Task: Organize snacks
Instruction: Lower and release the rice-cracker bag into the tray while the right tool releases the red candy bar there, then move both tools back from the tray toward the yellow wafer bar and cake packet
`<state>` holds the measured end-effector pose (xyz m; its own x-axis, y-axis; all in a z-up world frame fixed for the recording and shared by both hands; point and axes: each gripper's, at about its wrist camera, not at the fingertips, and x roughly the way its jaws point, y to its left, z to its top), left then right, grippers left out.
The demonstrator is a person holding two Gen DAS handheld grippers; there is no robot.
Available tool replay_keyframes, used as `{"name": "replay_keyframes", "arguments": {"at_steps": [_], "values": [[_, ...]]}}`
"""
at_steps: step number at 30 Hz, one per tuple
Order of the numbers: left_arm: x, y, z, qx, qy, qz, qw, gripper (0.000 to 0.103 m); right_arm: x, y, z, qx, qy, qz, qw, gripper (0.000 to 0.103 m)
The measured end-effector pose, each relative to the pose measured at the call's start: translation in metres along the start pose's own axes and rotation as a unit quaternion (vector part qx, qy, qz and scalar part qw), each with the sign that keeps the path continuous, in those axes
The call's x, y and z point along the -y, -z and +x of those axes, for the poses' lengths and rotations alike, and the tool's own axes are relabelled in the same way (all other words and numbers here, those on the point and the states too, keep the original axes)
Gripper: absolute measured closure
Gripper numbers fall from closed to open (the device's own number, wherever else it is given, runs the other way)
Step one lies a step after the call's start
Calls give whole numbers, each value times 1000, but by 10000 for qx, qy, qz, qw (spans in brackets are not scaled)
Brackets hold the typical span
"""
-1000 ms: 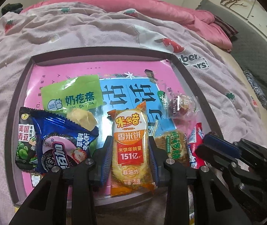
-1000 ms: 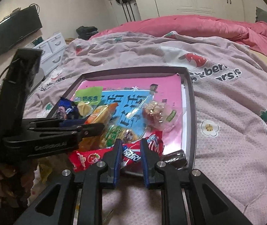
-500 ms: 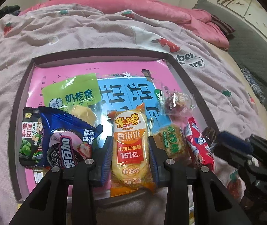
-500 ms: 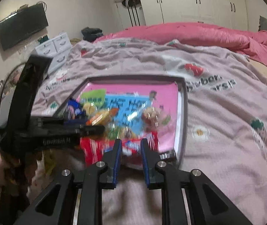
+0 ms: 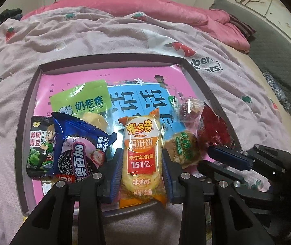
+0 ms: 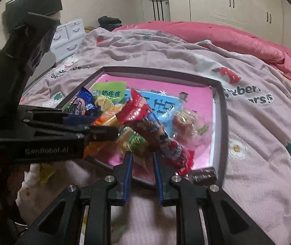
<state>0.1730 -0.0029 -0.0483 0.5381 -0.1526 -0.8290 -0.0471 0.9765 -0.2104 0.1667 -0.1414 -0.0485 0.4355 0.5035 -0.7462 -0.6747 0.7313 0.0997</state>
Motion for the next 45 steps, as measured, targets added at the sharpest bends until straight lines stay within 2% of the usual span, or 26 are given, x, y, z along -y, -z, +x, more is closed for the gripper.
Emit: {"name": "replay_keyframes", "arguments": {"at_steps": [12, 17, 21, 23, 25, 29, 33, 35, 45], "values": [[0, 0, 3, 16, -32, 40, 10000, 66, 8, -6, 7, 64, -92, 205, 9997, 81], [0, -3, 8, 39, -105, 68, 9999, 66, 8, -6, 3, 123, -163, 248, 9995, 74], [-2, -4, 9, 45, -83, 40, 9999, 66, 7, -5, 1, 139, -181, 231, 9995, 74], [-3, -4, 8, 47, -45, 24, 10000, 64, 7, -6, -1, 168, -210, 240, 9994, 73], [-2, -4, 5, 62, -11, 10, 10000, 58, 6, -6, -4, 209, -229, 233, 9992, 73], [0, -5, -3, 109, 99, 4, 9999, 52, 6, -6, -12, 296, -234, 238, 9990, 66], [4, -5, -14, 151, 147, 26, 9998, 44, 7, -7, -20, 380, -228, 273, 9986, 64], [6, -5, -19, 179, 115, 59, 9998, 43, 7, -7, -25, 432, -241, 310, 9983, 60], [9, 0, -52, 371, -20, 109, 9993, 38, 13, -6, -42, 637, -223, 500, 9965, 51]]}}
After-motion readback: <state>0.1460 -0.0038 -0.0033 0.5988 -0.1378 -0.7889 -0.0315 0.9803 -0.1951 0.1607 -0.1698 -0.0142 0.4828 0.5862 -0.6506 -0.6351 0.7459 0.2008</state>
